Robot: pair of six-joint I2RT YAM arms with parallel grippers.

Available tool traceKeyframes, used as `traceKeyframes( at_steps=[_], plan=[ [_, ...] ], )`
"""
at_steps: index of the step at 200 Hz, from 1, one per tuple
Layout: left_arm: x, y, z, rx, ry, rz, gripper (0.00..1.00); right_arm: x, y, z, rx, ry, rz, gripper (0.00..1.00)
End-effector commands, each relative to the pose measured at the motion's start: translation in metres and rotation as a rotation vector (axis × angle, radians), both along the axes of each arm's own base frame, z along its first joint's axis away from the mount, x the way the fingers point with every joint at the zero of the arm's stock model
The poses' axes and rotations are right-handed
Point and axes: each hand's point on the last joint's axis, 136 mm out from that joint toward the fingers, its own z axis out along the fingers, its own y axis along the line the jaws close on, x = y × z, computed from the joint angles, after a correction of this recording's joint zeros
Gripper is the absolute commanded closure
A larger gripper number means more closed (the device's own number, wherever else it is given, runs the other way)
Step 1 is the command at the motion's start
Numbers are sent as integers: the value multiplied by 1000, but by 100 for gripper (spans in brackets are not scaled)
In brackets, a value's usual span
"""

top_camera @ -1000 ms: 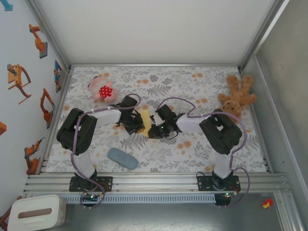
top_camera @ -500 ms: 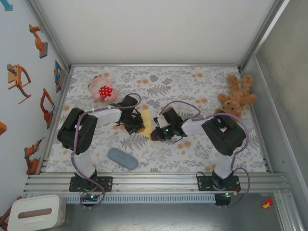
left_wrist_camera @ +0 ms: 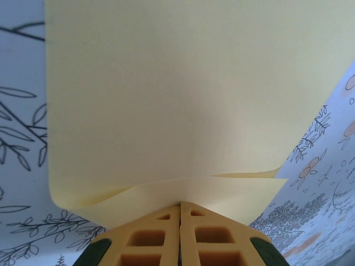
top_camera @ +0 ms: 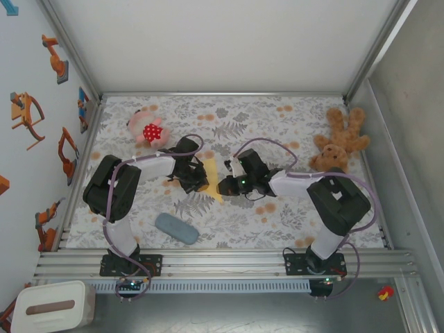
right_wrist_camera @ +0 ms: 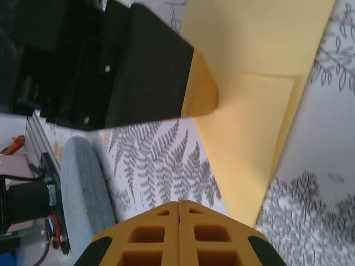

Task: Fold a paper plane with a square sheet of paper (pick it up from the middle)
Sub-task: Third fold the triangle at the center of the table.

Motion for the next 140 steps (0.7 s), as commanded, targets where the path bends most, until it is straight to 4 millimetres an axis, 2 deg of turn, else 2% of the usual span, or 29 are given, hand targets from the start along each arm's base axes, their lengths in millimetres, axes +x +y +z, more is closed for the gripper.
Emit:
traceKeyframes(
  at_steps=[1, 48, 87, 104, 140],
  plan=[
    [-14, 23, -25, 116, 71, 2, 93, 2, 6, -13, -26, 47, -7, 100],
    [-12, 20, -20, 102, 64, 2, 93, 0, 8, -34, -80, 93, 9, 100],
    [-8, 15, -12, 80, 38, 2, 93, -5, -5, -61, -182, 132, -5, 100],
    [0, 7, 3, 30, -12, -7, 93, -7, -14, -72, -243, 145, -18, 100],
    [16, -16, 49, -88, -202, -76, 92, -11, -27, -82, -318, 167, -32, 100]
  ],
)
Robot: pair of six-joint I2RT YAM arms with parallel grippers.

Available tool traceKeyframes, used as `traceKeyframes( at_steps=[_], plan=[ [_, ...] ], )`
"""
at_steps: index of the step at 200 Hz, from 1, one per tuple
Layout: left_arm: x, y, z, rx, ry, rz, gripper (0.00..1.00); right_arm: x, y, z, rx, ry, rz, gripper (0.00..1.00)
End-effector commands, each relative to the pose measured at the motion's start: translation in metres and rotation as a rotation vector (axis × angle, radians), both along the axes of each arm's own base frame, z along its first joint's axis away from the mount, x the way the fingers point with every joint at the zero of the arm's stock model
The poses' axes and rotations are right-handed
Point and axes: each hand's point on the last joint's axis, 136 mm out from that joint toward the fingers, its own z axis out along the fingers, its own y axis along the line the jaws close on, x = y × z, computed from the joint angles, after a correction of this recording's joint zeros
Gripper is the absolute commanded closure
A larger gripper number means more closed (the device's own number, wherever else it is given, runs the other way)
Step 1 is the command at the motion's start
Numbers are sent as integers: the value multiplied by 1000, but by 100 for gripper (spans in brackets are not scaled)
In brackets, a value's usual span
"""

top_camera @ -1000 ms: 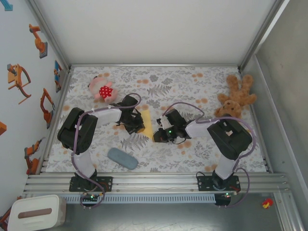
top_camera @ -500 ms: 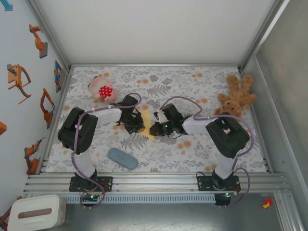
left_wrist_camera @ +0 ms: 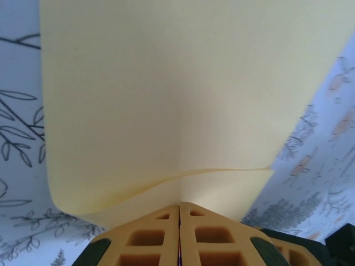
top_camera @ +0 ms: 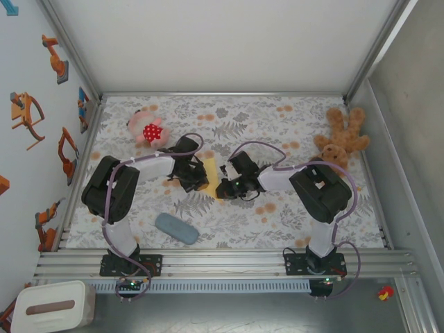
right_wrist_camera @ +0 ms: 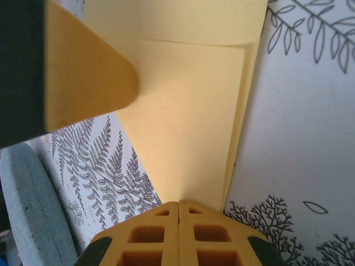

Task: Fold a paper plane with a square sheet of paper (pick it up from the middle)
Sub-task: Third fold the triangle at the center of the table.

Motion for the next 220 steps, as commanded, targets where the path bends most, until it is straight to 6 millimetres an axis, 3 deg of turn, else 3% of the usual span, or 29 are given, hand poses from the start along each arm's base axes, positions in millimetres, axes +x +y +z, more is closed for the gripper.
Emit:
traceKeyframes(
  at_steps=[1, 18, 67, 134, 220],
  plan=[
    [11, -13, 37, -70, -159, -62, 92, -9, -28, -35, -176, 42, -28, 100],
    [7, -19, 44, -110, -204, -84, 92, -10, -29, -36, -188, 50, -30, 100],
    [-14, -30, 29, -170, -199, -114, 93, -13, -33, -40, -211, 69, -34, 100],
    [-21, -30, 2, -162, -147, -113, 98, -13, -33, -41, -212, 80, -33, 100],
    [-26, -15, -23, -90, -128, -107, 98, -20, -43, -54, -272, 120, -53, 100]
  ],
)
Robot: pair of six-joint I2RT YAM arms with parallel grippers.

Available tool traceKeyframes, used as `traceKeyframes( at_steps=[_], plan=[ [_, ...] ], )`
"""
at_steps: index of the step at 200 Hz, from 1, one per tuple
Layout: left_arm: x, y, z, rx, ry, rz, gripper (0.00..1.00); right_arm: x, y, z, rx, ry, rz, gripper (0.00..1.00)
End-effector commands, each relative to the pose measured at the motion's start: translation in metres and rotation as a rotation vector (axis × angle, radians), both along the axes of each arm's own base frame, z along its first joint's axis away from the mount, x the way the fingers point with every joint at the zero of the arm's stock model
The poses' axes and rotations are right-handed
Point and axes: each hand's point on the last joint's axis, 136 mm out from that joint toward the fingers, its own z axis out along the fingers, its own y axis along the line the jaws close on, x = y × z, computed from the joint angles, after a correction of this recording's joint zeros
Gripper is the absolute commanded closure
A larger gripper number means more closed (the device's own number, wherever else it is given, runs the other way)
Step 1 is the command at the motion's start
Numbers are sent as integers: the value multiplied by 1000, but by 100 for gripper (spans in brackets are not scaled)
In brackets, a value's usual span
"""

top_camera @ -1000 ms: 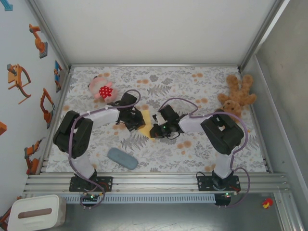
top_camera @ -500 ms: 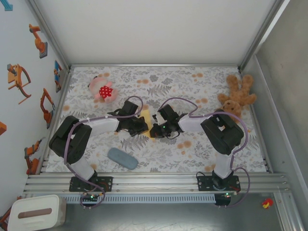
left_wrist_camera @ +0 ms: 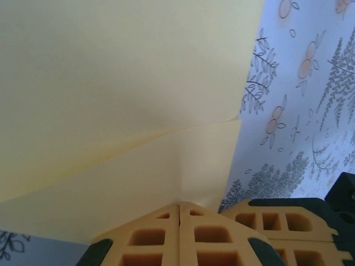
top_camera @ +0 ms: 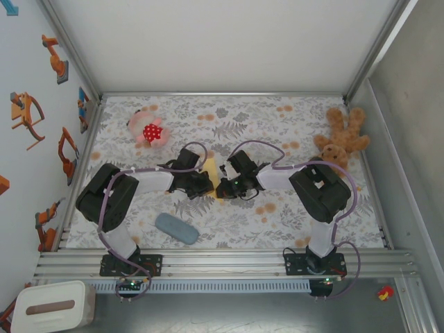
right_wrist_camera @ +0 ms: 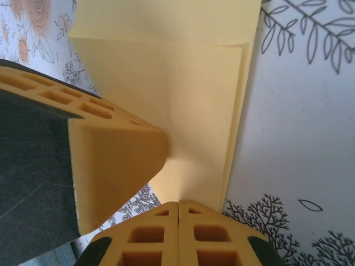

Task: Fold a paper plane with a square sheet of paper (pick it up from the middle)
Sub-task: Third fold the triangle at the center of the table.

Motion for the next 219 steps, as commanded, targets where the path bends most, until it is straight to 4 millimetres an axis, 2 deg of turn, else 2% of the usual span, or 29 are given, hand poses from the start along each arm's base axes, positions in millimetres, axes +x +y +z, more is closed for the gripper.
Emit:
traceKeyframes(
  at_steps=[1, 50, 115, 183, 203, 219],
  plan=[
    [-4, 8, -13, 42, 11, -2, 98, -20, -42, -52, -237, 106, -51, 100],
    [3, 28, -22, 83, 1, 11, 97, -27, -59, -64, -330, 133, -71, 100],
    [20, 70, -27, 87, -88, 51, 96, -35, -73, -76, -398, 172, -93, 100],
    [45, 105, -21, 113, -129, 108, 95, -31, -65, -69, -354, 162, -104, 100],
    [53, 109, -11, 103, -144, 125, 95, -25, -52, -58, -287, 147, -110, 100],
    [59, 108, 3, 81, -168, 136, 95, -16, -34, -40, -191, 120, -109, 100]
  ],
)
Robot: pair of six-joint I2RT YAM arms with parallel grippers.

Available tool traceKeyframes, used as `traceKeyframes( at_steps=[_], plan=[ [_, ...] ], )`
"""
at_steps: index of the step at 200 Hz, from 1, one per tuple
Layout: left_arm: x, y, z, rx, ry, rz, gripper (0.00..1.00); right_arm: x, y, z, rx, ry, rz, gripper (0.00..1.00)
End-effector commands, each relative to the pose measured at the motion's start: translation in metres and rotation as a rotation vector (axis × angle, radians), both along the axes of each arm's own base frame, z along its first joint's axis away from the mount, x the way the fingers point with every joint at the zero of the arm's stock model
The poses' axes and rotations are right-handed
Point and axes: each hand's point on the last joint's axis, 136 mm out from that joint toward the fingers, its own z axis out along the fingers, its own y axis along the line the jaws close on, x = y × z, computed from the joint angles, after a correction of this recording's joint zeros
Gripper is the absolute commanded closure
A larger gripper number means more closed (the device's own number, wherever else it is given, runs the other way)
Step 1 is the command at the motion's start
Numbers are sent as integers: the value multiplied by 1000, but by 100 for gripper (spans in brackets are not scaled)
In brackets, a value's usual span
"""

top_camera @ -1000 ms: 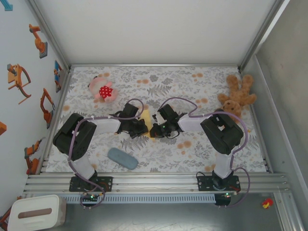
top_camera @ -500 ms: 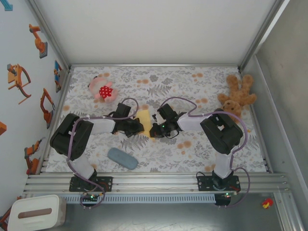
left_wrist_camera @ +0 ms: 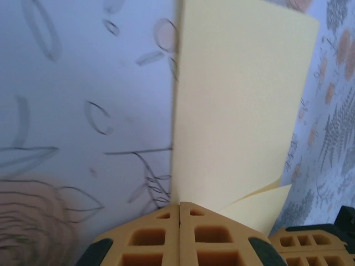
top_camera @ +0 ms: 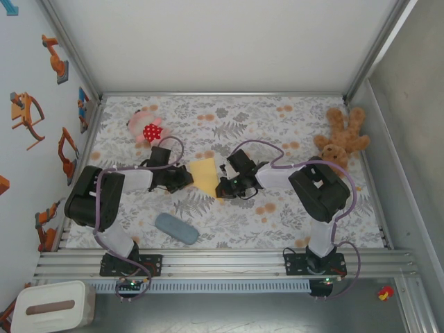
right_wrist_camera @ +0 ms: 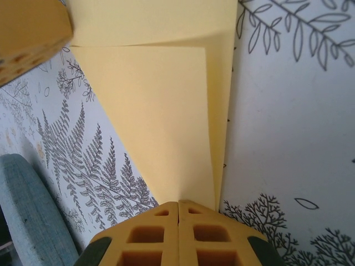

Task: Fold a paper plane with a square sheet of paper (pick it up from the middle)
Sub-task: Third fold the triangle at the center of the table, then fourth fold the wing at the center of the table.

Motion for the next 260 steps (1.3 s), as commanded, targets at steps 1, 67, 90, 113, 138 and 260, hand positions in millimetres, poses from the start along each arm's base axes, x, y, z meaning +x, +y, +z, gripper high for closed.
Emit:
traceKeyframes(
  at_steps=[1, 67, 90, 113, 138, 260],
  plan=[
    [13, 27, 6, 101, -40, 61, 95, -16, -33, -38, -162, 77, -63, 100],
    [4, 21, 57, -51, -64, 191, 75, 33, 26, 63, 185, -130, -89, 86],
    [-6, 15, 59, -125, -36, 224, 62, 37, 27, 59, 192, -140, -112, 82],
    [-12, 7, 60, -187, -11, 230, 58, 39, 28, 49, 187, -117, -128, 81],
    [-13, -5, 56, -217, 20, 199, 57, 41, 26, 33, 151, -101, -145, 81],
    [-2, -23, 33, -185, 113, 186, 58, 35, 3, -10, 10, -53, -182, 82]
  ],
)
